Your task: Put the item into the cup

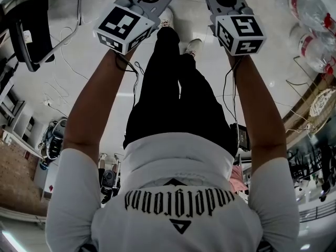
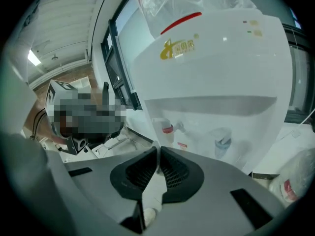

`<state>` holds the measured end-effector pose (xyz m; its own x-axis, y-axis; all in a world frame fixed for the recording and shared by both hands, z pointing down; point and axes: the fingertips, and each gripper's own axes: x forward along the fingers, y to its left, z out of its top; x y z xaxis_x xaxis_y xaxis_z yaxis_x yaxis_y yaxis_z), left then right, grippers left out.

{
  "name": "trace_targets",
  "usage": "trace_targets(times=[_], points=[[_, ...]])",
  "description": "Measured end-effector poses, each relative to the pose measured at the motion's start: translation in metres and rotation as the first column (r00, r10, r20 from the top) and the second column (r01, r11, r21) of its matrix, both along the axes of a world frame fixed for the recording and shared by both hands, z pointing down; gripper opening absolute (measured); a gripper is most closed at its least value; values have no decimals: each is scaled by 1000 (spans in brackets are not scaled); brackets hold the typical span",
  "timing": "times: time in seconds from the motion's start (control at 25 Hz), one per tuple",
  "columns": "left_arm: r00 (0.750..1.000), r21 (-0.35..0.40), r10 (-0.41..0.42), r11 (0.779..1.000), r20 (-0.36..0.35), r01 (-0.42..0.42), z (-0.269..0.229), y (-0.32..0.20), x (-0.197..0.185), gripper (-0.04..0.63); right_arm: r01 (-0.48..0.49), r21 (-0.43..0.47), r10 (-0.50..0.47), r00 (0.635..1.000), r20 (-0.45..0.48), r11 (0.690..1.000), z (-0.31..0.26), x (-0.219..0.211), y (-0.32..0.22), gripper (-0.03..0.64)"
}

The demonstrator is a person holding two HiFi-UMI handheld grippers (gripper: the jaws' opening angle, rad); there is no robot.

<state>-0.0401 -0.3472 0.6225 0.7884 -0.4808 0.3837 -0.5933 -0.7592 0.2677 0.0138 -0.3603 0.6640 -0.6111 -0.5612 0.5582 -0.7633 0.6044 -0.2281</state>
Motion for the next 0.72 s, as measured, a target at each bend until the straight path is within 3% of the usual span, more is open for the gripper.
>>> trace_targets(times=[0.32, 0.72], points=[[999, -36, -12, 999, 35, 13, 50, -11, -11, 14, -5, -11, 5, 999, -37, 1000, 45, -10, -13, 28], [999, -32, -14, 999, 37, 15, 67, -27, 2, 15, -28, 21, 29, 997, -76, 999, 70, -13, -43, 28]])
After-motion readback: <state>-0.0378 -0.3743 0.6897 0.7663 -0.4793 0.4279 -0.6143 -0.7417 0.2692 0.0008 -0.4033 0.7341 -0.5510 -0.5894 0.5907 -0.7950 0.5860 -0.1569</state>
